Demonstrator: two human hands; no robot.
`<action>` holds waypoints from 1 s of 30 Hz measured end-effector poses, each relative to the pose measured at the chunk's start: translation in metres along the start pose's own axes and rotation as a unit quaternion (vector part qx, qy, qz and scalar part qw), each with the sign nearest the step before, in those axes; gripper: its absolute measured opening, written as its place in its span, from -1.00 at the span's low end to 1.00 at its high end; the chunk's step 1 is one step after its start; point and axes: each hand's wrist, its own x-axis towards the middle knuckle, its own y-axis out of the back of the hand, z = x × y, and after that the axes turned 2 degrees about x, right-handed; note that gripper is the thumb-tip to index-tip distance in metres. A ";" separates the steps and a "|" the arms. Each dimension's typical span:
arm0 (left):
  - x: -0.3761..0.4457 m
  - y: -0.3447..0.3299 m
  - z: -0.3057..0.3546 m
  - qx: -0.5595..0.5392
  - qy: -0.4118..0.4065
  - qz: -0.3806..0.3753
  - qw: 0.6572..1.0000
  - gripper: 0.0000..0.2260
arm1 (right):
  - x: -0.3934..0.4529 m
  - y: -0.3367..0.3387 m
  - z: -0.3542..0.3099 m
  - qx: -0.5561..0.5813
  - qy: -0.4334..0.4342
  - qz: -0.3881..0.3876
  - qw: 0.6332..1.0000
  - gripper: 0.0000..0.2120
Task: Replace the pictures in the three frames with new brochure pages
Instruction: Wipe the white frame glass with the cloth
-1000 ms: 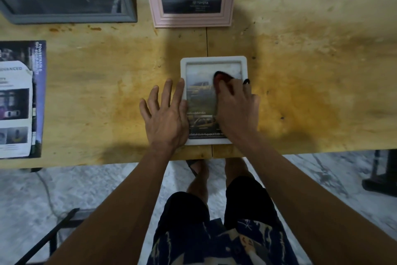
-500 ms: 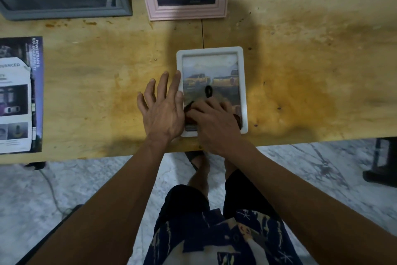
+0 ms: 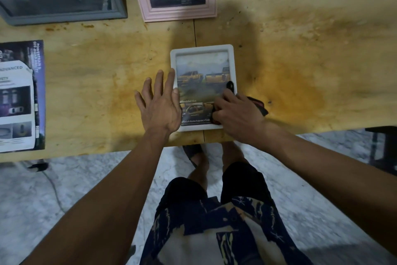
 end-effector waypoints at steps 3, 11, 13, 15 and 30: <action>-0.001 0.001 0.003 -0.001 0.005 -0.003 1.000 -0.55 | -0.007 0.009 0.007 -0.048 -0.014 -0.042 0.998 -0.93; -0.001 0.006 0.008 -0.015 0.016 -0.030 0.999 -0.54 | -0.004 0.049 0.024 -0.020 -0.095 -0.109 0.989 -0.79; -0.001 0.009 0.011 -0.019 0.019 -0.035 0.999 -0.54 | -0.008 0.052 0.045 0.027 -0.174 -0.089 0.980 -0.80; 0.000 0.012 0.012 -0.022 0.023 -0.038 0.999 -0.54 | -0.014 0.045 0.065 0.076 -0.260 -0.025 0.962 -0.77; 0.004 0.023 0.017 -0.025 0.016 -0.061 0.998 -0.53 | -0.038 -0.016 0.072 0.129 -0.423 0.047 0.896 -0.37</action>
